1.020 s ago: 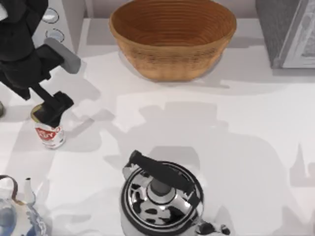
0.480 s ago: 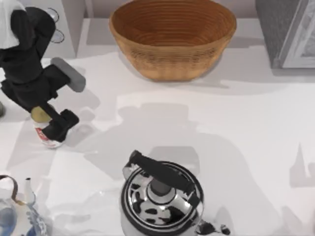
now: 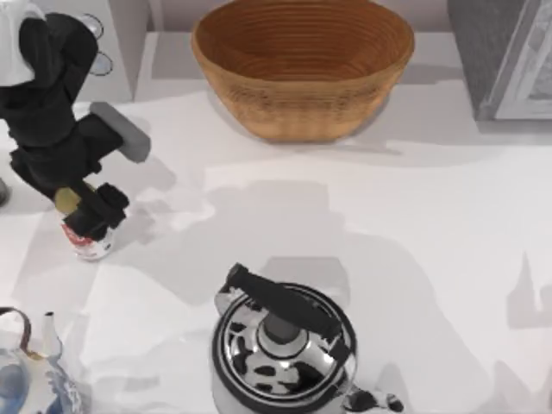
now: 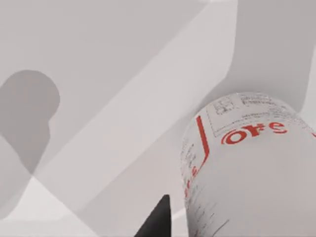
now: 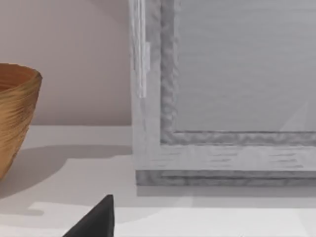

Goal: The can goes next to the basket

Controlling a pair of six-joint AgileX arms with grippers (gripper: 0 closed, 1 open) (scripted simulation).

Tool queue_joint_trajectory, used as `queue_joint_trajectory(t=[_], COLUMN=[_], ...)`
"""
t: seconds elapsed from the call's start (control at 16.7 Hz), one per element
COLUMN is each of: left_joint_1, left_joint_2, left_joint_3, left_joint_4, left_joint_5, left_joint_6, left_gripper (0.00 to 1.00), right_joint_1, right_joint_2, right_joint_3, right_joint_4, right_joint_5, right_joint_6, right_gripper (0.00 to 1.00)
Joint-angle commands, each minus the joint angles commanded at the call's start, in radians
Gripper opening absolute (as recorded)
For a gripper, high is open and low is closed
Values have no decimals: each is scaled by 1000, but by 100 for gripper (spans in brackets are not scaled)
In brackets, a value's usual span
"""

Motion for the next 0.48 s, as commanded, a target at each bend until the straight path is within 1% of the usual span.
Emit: queue_joint_trajectory(t=[0.36, 0.42, 0.48], left_joint_1=[0, 0, 0], left_joint_2=[0, 0, 0], left_joint_3=[0, 0, 0], left_joint_4=[0, 0, 0], left_joint_5=[0, 0, 0], left_joint_6=[0, 0, 0], left_gripper=[2, 0, 0], right_joint_1=[0, 0, 0], right_joint_2=[0, 0, 0], right_joint_3=[0, 0, 0], right_joint_4=[0, 0, 0], right_joint_5=[0, 0, 0], right_joint_6=[0, 0, 0], right_gripper=[100, 100, 100])
